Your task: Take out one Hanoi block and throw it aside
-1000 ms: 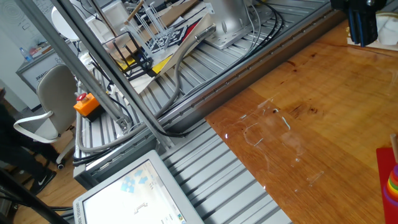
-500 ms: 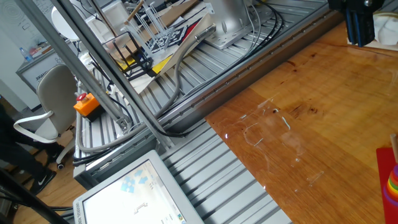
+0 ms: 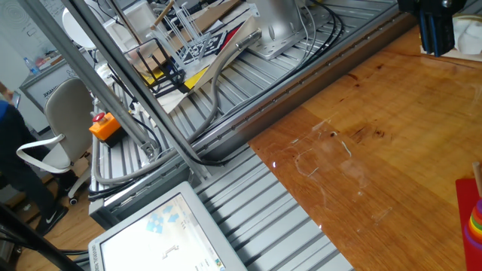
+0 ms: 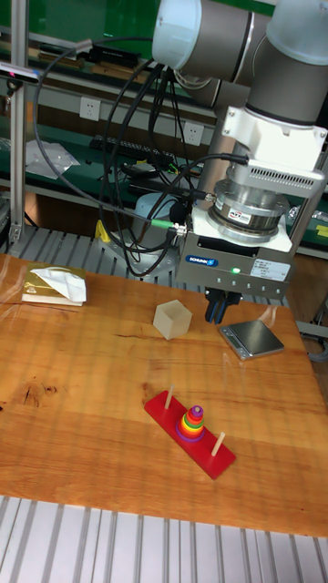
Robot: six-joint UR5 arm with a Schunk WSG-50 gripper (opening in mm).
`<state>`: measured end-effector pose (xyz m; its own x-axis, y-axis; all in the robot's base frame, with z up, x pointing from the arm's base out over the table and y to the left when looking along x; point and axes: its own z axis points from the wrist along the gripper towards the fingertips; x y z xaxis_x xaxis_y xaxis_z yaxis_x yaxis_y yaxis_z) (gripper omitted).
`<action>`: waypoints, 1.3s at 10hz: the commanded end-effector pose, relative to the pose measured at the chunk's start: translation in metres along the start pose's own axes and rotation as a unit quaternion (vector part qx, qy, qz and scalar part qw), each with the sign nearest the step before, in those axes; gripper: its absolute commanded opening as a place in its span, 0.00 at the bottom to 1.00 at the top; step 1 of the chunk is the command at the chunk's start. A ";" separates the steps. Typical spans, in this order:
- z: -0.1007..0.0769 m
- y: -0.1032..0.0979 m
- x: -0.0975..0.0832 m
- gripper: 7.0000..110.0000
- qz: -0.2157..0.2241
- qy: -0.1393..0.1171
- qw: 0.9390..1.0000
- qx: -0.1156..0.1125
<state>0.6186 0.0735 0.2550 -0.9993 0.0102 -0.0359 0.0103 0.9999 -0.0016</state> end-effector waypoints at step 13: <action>0.033 0.041 -0.037 0.15 -0.046 -0.008 0.999 -0.020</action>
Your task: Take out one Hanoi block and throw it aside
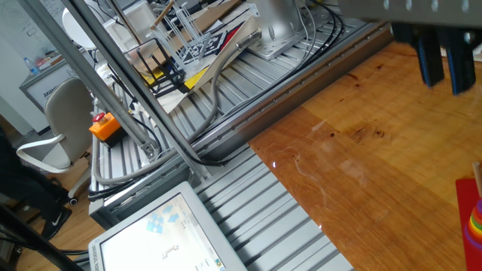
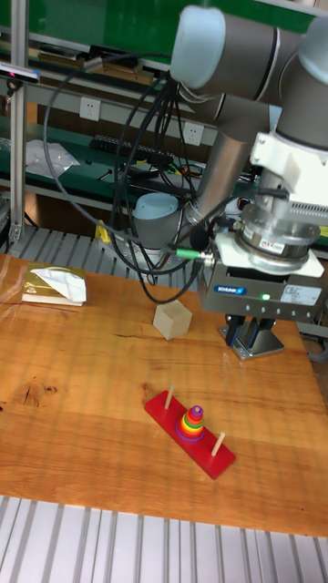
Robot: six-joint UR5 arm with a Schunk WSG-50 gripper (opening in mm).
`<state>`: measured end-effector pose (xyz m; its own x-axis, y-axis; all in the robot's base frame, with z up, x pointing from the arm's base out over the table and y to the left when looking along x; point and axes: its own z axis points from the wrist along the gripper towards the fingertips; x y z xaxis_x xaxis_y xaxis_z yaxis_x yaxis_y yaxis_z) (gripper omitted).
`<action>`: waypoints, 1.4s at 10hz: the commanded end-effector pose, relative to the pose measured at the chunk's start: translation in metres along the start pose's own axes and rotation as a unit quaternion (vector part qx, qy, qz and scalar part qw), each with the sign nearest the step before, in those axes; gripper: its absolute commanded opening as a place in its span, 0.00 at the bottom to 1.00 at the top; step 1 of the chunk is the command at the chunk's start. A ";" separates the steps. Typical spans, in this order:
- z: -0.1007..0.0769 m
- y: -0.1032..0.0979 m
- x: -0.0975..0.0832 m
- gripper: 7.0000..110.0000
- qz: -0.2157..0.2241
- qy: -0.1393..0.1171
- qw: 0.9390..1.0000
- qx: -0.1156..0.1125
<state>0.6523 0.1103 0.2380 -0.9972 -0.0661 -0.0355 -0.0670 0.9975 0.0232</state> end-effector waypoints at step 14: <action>0.027 -0.007 0.021 0.15 -0.016 0.043 0.999 0.012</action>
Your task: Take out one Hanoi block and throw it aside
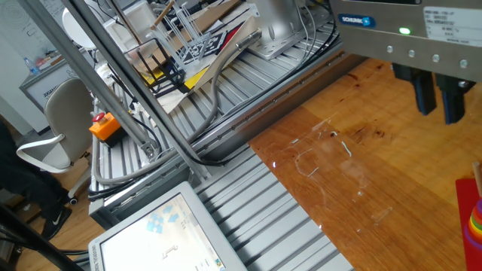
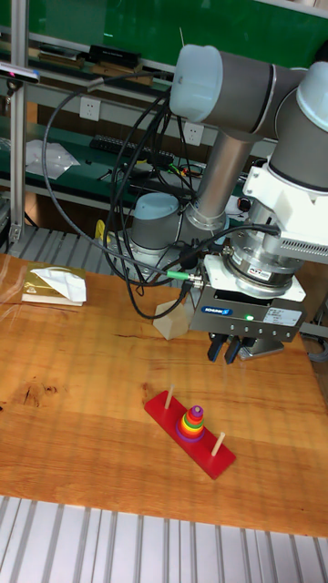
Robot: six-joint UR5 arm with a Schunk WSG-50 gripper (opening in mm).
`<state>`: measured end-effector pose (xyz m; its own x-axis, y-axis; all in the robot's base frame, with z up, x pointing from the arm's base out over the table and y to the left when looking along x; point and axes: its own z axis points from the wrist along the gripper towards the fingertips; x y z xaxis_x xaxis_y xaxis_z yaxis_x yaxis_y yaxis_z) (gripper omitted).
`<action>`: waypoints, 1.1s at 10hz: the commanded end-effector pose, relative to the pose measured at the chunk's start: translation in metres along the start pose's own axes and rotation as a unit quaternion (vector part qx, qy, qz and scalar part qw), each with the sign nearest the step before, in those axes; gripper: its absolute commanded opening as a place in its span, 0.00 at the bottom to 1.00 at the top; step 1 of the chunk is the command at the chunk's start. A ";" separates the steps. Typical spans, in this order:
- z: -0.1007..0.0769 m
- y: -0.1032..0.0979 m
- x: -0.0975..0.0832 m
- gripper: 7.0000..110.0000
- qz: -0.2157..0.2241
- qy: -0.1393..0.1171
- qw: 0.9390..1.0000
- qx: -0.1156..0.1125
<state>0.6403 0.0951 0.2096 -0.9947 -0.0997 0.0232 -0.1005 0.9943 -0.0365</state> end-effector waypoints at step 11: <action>-0.002 0.020 0.007 0.15 0.005 0.013 0.999 -0.041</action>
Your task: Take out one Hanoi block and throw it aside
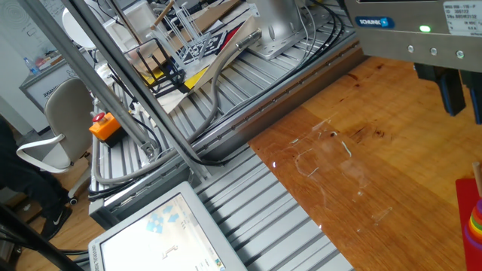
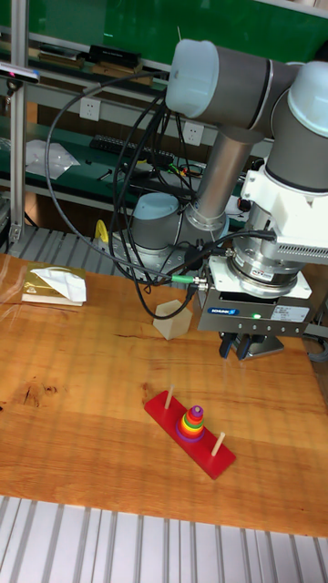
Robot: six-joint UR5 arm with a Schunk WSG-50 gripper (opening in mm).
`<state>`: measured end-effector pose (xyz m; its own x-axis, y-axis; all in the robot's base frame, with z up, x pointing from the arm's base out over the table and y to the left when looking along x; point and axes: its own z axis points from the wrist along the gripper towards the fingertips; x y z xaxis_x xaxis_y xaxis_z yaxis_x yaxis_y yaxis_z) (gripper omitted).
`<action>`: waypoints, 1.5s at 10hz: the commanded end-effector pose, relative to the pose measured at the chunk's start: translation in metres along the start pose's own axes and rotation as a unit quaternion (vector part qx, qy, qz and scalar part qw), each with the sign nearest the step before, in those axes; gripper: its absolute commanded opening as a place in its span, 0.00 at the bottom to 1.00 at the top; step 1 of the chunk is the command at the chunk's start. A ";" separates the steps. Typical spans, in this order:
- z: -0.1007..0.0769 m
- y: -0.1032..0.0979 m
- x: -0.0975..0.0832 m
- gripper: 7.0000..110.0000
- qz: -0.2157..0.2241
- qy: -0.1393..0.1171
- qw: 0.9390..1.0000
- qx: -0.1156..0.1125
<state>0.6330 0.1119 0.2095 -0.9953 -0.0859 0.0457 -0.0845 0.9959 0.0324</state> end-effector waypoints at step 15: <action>0.065 -0.006 -0.019 0.36 -0.034 -0.007 0.999 0.008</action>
<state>0.6479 0.1098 0.1542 -0.9896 -0.1384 0.0383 -0.1381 0.9904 0.0117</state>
